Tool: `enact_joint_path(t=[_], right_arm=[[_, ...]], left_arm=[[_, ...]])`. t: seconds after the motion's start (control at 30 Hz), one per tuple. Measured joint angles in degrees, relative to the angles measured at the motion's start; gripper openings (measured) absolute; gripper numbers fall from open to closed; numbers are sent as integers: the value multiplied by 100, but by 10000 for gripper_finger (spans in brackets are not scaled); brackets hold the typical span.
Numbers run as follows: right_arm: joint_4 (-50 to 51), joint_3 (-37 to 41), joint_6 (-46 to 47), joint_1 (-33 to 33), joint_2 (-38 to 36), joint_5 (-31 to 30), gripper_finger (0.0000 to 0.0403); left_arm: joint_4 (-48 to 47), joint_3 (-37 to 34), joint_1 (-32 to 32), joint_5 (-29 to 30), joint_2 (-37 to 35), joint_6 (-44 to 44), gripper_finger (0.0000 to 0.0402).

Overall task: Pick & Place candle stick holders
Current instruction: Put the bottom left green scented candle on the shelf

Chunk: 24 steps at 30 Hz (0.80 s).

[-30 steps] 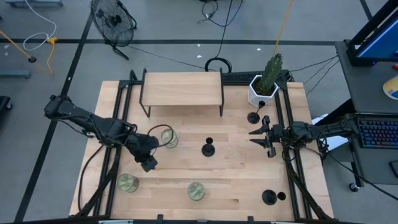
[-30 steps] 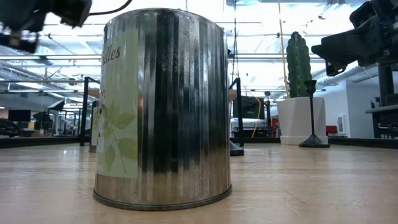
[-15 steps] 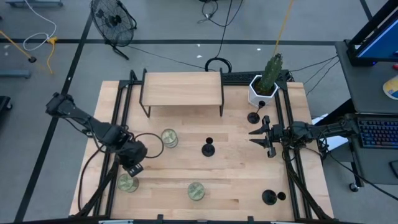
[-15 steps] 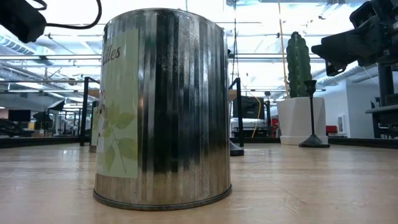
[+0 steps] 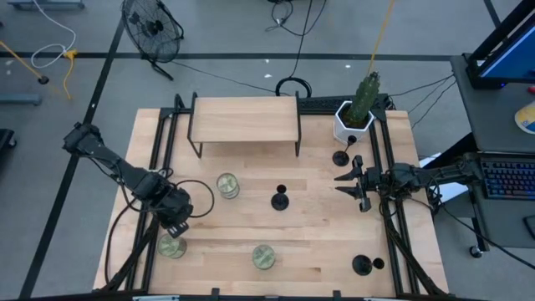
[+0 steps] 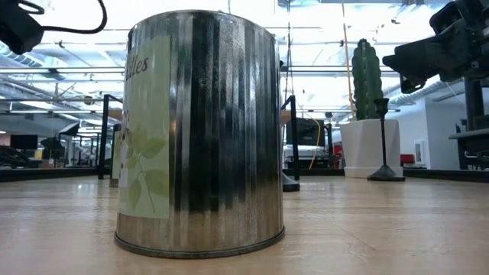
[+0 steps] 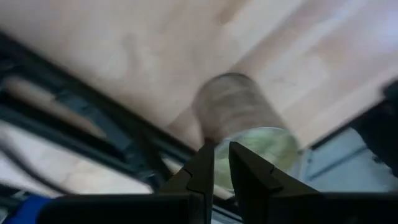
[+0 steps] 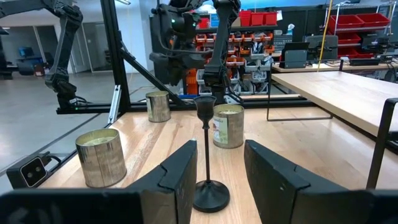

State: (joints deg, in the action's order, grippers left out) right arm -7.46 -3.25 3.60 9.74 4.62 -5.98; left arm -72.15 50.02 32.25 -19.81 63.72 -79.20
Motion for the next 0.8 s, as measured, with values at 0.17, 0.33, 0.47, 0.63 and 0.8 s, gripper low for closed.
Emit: enact_joint_path(t=[0.17, 0.33, 0.47, 0.63, 0.8], right_arm=[[0, -1, -1, 1, 0, 0, 125], [0, 0, -1, 0, 0, 0, 125], [0, -2, -1, 0, 0, 0, 125], [0, -2, -1, 0, 0, 0, 125], [0, 0, -1, 0, 0, 0, 125]], left_arm=[[-310, 0, 0, -9, -2, -151, 52], [-264, 0, 0, -97, -2, -85, 55], [-264, 0, 0, -92, -2, -83, 87], [-285, 0, 0, 89, -2, -61, 155], [-300, 0, 54, -21, -2, 147, 215]])
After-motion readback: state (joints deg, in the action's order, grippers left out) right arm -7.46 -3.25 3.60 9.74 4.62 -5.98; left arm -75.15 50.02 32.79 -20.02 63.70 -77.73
